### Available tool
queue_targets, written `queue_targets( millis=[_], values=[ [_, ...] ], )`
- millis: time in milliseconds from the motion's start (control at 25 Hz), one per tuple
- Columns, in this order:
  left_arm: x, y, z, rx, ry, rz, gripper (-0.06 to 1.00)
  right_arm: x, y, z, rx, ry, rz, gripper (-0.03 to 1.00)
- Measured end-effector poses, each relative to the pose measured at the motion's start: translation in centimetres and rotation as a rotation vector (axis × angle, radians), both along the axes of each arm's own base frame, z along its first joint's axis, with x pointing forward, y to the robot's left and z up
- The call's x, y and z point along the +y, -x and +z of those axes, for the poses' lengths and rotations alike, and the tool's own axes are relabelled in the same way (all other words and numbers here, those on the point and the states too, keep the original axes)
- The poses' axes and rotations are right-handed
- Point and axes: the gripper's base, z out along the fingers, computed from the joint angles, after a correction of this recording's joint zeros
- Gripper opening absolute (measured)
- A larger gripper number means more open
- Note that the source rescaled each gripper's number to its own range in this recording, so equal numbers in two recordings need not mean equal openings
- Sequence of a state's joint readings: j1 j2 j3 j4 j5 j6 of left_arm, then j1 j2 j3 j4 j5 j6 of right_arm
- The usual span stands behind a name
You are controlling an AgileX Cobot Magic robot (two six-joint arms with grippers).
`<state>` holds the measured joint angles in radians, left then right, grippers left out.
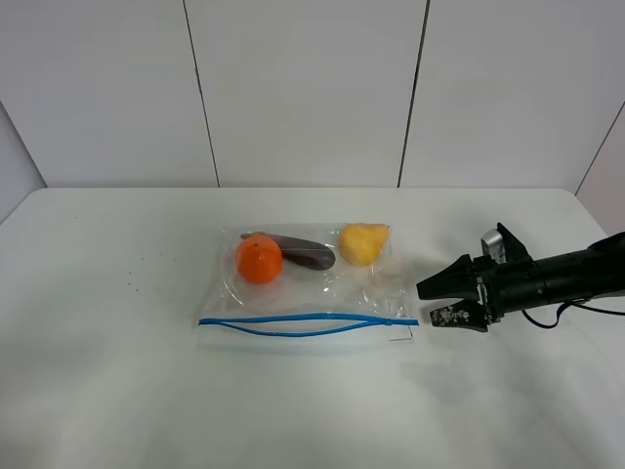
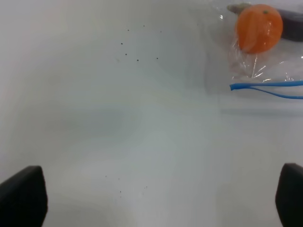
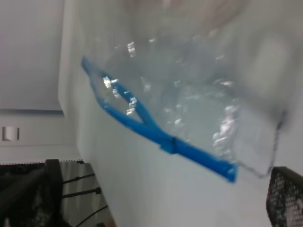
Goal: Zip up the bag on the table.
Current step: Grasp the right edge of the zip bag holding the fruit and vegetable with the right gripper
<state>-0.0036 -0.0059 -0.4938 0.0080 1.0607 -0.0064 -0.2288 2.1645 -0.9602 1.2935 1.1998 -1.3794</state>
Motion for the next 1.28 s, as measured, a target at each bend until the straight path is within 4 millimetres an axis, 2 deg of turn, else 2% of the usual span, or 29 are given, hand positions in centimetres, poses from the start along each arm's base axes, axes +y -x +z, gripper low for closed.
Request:
queue_targets(
  millis=[160, 720, 960, 1280],
  values=[
    [0.0, 0.0, 0.0, 0.000, 0.000, 0.000, 1.00, -0.1, -0.5, 0.2, -0.035, 0.008, 0.015, 1.00],
    [0.0, 0.0, 0.0, 0.000, 0.000, 0.000, 1.00, -0.3, -0.9, -0.1, 0.017, 0.043, -0.049, 1.00],
    [0.0, 0.0, 0.0, 0.000, 0.000, 0.000, 1.00, 1.7, -1.2, -0.3, 0.014, 0.055, -0.028, 1.00],
    [0.0, 0.0, 0.0, -0.002, 0.000, 0.000, 1.00, 4.3, -1.2, -1.4, 0.034, 0.033, 0.000, 1.00]
  ],
)
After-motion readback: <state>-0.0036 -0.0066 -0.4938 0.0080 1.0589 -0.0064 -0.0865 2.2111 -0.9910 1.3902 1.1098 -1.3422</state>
